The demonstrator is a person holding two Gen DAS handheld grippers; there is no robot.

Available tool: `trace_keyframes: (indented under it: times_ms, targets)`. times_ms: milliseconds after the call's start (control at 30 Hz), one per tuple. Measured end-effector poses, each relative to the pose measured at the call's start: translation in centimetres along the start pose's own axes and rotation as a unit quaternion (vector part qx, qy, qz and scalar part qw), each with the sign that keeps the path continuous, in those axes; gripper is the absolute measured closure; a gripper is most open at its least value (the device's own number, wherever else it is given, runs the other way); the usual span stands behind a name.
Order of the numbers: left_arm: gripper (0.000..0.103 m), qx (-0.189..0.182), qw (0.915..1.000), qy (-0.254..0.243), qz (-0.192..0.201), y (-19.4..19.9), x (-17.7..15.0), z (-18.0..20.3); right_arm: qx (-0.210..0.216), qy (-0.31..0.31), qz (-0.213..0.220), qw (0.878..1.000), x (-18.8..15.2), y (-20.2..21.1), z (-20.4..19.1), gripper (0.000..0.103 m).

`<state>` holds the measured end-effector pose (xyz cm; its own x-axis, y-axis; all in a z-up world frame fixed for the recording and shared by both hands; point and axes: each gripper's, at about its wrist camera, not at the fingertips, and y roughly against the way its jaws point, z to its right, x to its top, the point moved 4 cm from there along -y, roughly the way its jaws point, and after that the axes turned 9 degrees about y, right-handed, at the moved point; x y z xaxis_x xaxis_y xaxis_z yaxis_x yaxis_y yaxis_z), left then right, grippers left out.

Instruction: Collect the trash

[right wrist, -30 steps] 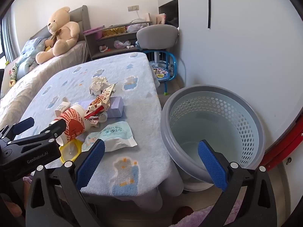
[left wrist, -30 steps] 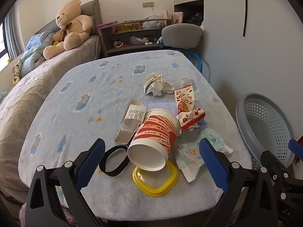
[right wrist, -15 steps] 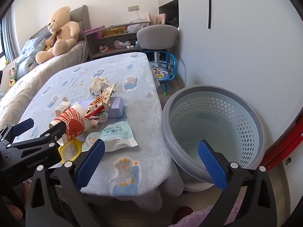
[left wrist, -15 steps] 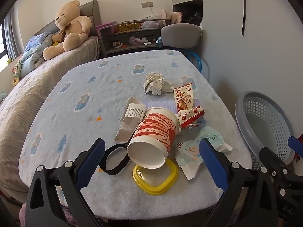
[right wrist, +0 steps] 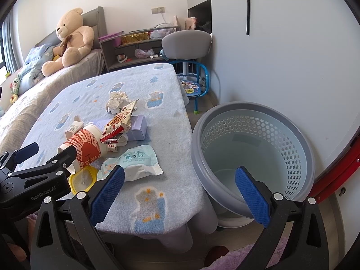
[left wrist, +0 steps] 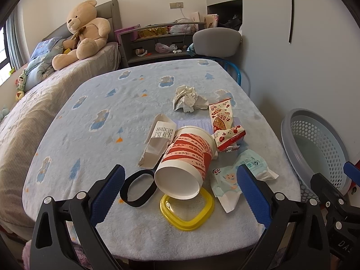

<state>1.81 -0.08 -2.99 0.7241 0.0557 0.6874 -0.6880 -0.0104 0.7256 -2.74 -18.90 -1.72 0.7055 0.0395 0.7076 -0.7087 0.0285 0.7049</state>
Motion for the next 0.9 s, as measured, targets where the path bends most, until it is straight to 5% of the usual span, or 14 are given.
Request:
trace_keyframes:
  times_ms: [900]
  targets:
    - [0.008, 0.0, 1.0, 0.0, 0.0, 0.01, 0.0, -0.02, -0.001, 0.0, 0.001, 1.0, 0.07, 0.06, 0.17, 0.006]
